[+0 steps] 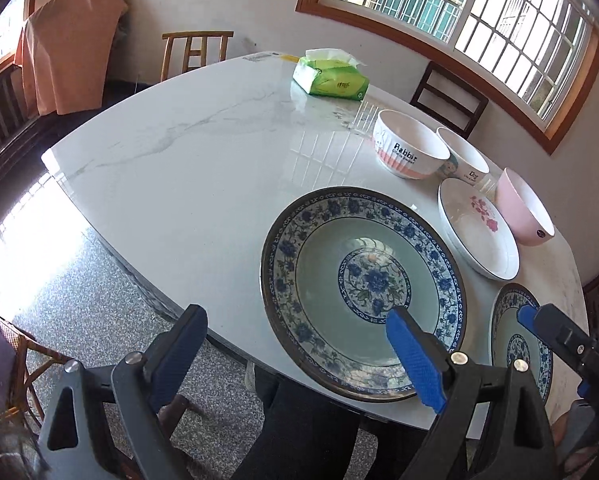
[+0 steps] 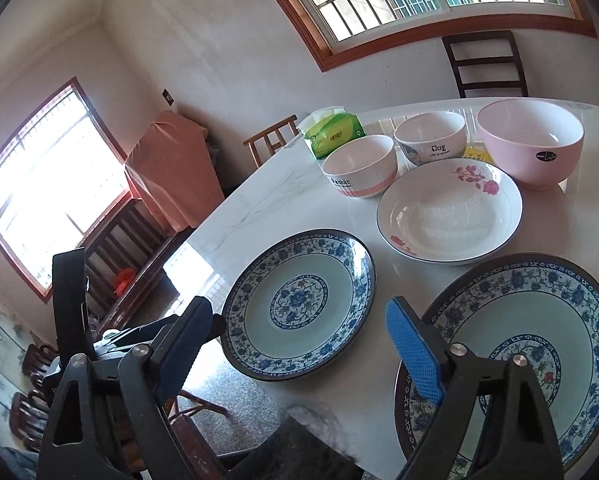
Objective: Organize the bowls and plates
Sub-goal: 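Move the left gripper to the rim of the large blue-and-white plate, then close the left gripper on the plate rim and lift it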
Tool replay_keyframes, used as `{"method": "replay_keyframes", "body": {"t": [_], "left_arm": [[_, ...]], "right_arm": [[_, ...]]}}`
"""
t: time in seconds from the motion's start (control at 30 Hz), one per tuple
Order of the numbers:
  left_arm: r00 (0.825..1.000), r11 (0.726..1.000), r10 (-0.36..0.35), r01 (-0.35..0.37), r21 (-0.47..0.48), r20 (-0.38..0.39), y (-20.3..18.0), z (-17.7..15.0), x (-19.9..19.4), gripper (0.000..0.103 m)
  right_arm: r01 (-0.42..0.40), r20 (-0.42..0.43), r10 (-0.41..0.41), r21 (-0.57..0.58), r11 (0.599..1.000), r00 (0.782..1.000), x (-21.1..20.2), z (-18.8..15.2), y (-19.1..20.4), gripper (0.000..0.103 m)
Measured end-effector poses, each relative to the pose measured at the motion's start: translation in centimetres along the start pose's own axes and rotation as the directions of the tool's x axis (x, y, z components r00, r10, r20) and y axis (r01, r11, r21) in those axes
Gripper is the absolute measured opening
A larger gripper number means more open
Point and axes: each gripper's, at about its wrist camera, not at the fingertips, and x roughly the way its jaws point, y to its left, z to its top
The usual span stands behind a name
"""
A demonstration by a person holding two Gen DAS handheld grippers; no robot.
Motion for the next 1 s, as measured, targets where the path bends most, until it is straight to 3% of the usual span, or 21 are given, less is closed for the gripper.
{"method": "replay_keyframes", "body": {"t": [0.17, 0.27, 0.37, 0.67, 0.73, 0.8, 0.83, 0.87, 1.0], "left_arm": [[0.998, 1.0, -0.012, 0.011, -0.024, -0.063, 1.5, 1.0, 1.8, 0.093], [0.996, 0.999, -0.039, 0.038, -0.015, -0.078, 1.8, 1.4, 2.6, 0.093], [0.996, 1.0, -0.011, 0.01, -0.008, -0.085, 1.9, 1.5, 3.2, 0.093], [0.991, 1.0, -0.009, 0.009, -0.002, -0.133, 2.6, 2.0, 4.6, 0.088], [0.988, 1.0, -0.029, 0.028, -0.009, -0.155, 2.7, 2.0, 5.0, 0.069], [0.986, 0.999, -0.036, 0.036, -0.005, -0.164, 2.7, 2.0, 5.3, 0.059], [0.985, 0.999, -0.038, 0.039, 0.002, -0.167, 2.6, 2.1, 5.3, 0.046], [0.982, 0.999, -0.049, 0.051, 0.007, -0.181, 2.6, 2.1, 5.4, 0.038], [0.981, 0.997, -0.075, 0.078, 0.01, -0.18, 2.1, 2.1, 5.7, 0.025]], "right_arm": [[-0.048, -0.121, 0.055, 0.058, 0.997, 0.991, 3.7, 1.0, -1.1, 0.074], [-0.014, -0.156, 0.024, 0.062, 0.998, 0.987, 5.2, 1.6, -1.7, 0.073], [0.023, -0.19, -0.01, 0.07, 0.997, 0.982, 6.6, 1.9, -2.3, 0.073], [0.052, -0.266, -0.022, 0.106, 0.993, 0.964, 9.5, 2.3, -3.6, 0.073], [0.046, -0.274, -0.013, 0.117, 0.992, 0.962, 9.9, 2.3, -3.8, 0.073], [0.051, -0.285, -0.013, 0.125, 0.991, 0.958, 10.3, 2.3, -3.9, 0.073], [0.052, -0.291, -0.013, 0.128, 0.99, 0.957, 10.6, 2.3, -4.0, 0.073], [0.051, -0.298, -0.009, 0.132, 0.99, 0.954, 10.8, 2.3, -4.0, 0.073], [0.05, -0.312, -0.003, 0.142, 0.989, 0.95, 11.7, 2.6, -4.3, 0.073]]}}
